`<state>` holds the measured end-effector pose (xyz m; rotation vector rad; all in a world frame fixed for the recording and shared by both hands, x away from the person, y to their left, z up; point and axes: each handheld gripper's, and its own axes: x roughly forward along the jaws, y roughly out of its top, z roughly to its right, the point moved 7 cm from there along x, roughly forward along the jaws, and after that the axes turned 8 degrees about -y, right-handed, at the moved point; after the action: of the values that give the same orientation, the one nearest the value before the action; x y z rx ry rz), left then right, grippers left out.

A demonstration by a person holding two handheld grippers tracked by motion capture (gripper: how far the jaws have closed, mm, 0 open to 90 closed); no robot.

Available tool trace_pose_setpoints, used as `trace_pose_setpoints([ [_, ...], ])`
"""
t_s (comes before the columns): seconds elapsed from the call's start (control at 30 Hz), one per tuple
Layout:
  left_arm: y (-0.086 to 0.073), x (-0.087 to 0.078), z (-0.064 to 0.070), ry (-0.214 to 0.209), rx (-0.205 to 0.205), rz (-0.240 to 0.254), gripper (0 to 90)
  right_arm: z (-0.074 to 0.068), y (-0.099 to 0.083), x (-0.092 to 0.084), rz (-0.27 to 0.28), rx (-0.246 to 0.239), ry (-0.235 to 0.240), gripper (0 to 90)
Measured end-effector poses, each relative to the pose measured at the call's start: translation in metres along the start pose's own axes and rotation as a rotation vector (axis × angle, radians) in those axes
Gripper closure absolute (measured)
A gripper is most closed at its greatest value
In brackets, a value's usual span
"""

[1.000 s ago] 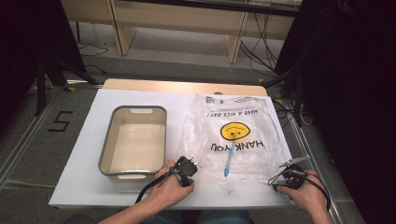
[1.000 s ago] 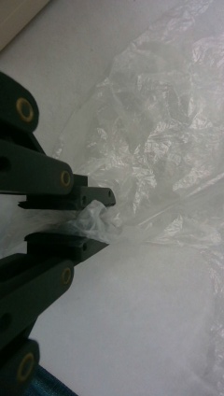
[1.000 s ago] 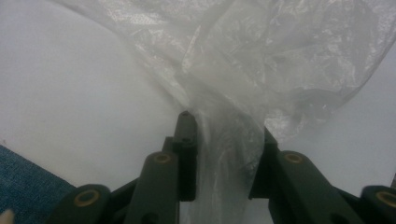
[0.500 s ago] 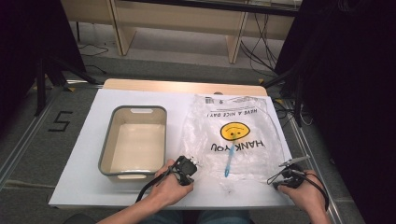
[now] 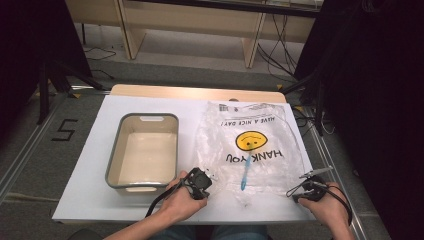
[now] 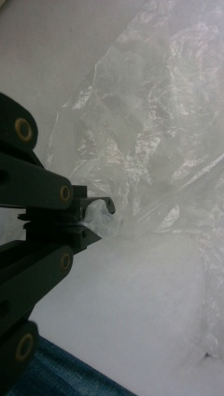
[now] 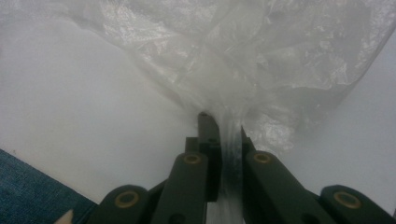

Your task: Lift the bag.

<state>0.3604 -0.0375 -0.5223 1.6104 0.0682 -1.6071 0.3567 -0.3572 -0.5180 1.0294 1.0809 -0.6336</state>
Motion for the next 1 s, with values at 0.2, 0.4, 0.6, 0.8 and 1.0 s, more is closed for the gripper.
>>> trace_pose_setpoints([
  [0.2,0.01,-0.015,0.0,0.005,0.041,0.067,89.1,0.003,0.002,-0.003,0.021,0.012,-0.011,89.7],
  [0.4,0.017,-0.027,-0.001,0.016,0.065,0.124,89.2,0.004,0.006,-0.007,0.05,0.014,-0.027,89.8],
  [0.6,0.026,-0.041,-0.003,0.04,0.077,0.195,89.2,0.006,0.01,-0.011,0.084,0.026,-0.045,89.9],
  [0.8,0.033,-0.052,-0.003,0.056,0.093,0.257,89.2,0.008,0.013,-0.015,0.117,0.038,-0.062,89.9],
  [1.0,0.039,-0.062,-0.004,0.068,0.109,0.322,89.3,0.011,0.015,-0.018,0.146,0.048,-0.079,89.9],
])
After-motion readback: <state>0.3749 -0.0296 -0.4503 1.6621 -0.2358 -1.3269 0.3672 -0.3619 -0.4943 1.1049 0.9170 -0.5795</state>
